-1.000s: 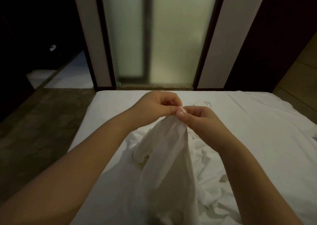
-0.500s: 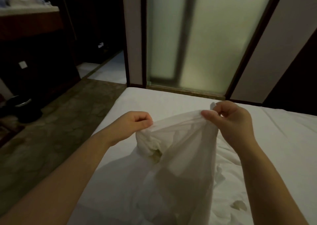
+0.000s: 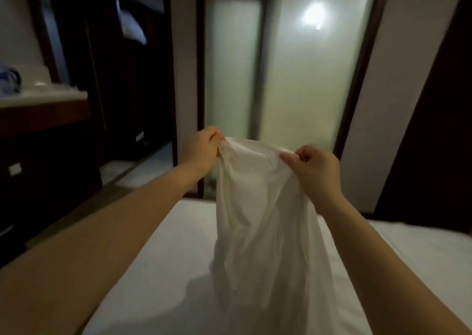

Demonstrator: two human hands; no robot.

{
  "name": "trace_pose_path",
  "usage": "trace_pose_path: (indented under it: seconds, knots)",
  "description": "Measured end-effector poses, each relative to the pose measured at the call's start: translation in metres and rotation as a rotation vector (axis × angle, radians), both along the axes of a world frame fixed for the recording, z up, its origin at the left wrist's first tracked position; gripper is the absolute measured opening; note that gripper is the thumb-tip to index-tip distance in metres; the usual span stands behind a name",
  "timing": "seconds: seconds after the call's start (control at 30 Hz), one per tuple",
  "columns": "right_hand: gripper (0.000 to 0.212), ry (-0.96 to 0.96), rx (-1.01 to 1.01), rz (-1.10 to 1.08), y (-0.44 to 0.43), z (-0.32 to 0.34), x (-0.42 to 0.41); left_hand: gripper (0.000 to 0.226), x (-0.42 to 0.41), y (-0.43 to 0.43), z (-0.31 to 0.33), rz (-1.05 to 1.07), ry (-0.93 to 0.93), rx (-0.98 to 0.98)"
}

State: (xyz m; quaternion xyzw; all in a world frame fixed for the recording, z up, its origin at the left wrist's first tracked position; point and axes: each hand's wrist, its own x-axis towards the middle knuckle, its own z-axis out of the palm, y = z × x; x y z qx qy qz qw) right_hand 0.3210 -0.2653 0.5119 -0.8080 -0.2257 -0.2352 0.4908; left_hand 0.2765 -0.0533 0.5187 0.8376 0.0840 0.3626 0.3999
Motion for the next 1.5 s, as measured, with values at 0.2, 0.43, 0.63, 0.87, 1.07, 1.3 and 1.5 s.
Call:
trace_pose_path:
  seconds: [0.2,0.43,0.63,0.87,1.07,1.3,1.5]
  knots:
    - [0.038,-0.231,-0.177,-0.156,0.003,0.187,0.036,0.026,0.034,0.012,0.186,-0.294,0.079,-0.279]
    - [0.047,-0.434,0.001,-0.353,-0.014,0.346,-0.003,0.047,-0.026,0.006,0.322,-0.885,0.012,-0.095]
    - [0.041,-0.503,0.017,-0.393,-0.021,0.344,-0.027,0.033,-0.01,0.024,0.275,-0.564,0.167,0.145]
    - [0.036,-0.64,0.0,-0.424,-0.007,0.348,-0.054,0.015,0.002,0.024,0.254,-0.183,-0.032,0.253]
    - [0.035,-0.595,0.146,-0.43,-0.037,0.359,-0.063,0.075,0.012,0.008,0.171,-0.88,-0.018,-0.392]
    - [0.046,-0.426,0.259,-0.515,-0.076,0.337,-0.033,0.033,0.037,0.041,0.114,-0.941,0.009,-0.682]
    - [0.035,-0.298,0.434,-0.463,-0.102,0.318,-0.011,0.023,0.03,0.074,0.162,-0.579,-0.139,-0.436]
